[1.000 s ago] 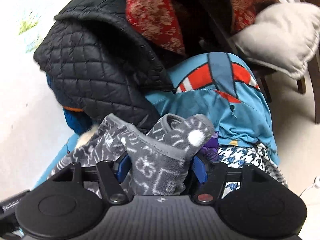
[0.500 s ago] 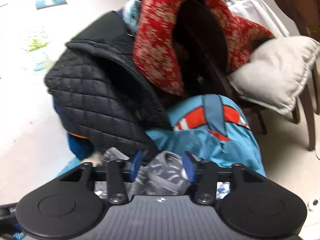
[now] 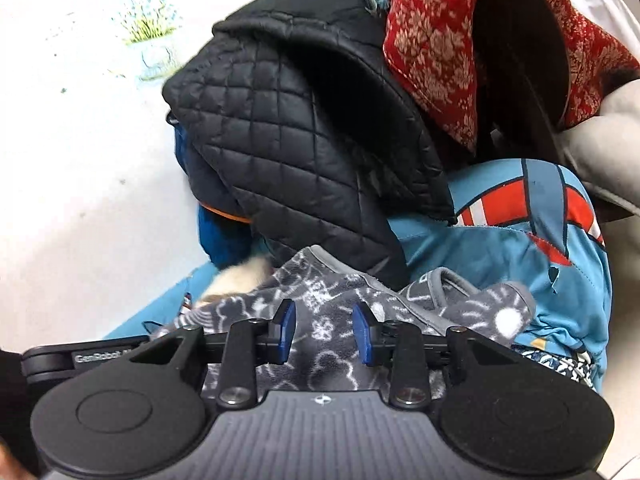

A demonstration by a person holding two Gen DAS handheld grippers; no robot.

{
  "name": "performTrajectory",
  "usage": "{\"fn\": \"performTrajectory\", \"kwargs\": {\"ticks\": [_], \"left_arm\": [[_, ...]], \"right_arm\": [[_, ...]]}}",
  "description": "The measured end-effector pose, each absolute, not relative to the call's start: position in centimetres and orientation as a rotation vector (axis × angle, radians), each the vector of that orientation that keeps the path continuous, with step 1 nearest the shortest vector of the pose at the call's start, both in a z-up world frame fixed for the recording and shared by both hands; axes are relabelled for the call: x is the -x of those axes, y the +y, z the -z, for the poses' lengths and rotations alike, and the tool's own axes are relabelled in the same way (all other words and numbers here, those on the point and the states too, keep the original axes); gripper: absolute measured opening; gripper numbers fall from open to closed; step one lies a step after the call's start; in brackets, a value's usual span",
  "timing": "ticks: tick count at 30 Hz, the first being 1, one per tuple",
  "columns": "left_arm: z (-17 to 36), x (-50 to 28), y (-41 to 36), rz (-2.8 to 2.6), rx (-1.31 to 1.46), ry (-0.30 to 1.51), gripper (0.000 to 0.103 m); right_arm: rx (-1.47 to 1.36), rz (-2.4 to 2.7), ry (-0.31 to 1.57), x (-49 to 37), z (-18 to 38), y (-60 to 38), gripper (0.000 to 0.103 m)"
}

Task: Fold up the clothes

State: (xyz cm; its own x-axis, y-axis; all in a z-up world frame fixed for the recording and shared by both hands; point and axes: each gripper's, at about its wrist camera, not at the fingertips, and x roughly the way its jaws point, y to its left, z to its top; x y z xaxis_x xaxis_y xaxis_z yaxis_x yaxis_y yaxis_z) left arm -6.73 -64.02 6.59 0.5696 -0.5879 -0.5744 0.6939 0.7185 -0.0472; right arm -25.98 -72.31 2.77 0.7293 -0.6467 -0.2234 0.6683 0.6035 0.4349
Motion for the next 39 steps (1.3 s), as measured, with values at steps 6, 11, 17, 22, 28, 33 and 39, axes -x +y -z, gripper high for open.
{"fn": "performTrajectory", "kwargs": {"ticks": [6, 11, 17, 22, 28, 33, 39], "left_arm": [[-5.4, 5.9, -64.9, 0.771, -0.182, 0.606, 0.103], [-3.8, 4.8, -66.2, 0.763, -0.178, 0.645, 0.103], [-1.1, 3.6, -67.1, 0.730, -0.182, 0.708, 0.103], [-1.7, 3.6, -66.6, 0.721, -0.172, 0.726, 0.103], [-3.7, 5.1, -64.9, 0.729, -0.183, 0.715, 0.103], [-4.4, 7.0, -62.6, 0.718, -0.184, 0.696, 0.103], [-3.8, 9.2, -59.7, 0.716, -0.181, 0.702, 0.103]], "right_arm": [[-0.556, 0.812, 0.092, 25.1, -1.2, -73.8, 0.031], [-0.582, 0.834, 0.140, 24.6, 0.2, -75.2, 0.030], [-0.582, 0.830, 0.182, 23.6, 1.3, -76.6, 0.026], [-0.557, 0.837, 0.196, 23.2, 1.1, -76.4, 0.028], [-0.543, 0.805, 0.131, 24.5, -0.8, -75.4, 0.033], [-0.527, 0.776, 0.051, 25.3, -2.0, -74.7, 0.033], [-0.510, 0.670, 0.022, 24.8, -2.5, -74.4, 0.033]]}}
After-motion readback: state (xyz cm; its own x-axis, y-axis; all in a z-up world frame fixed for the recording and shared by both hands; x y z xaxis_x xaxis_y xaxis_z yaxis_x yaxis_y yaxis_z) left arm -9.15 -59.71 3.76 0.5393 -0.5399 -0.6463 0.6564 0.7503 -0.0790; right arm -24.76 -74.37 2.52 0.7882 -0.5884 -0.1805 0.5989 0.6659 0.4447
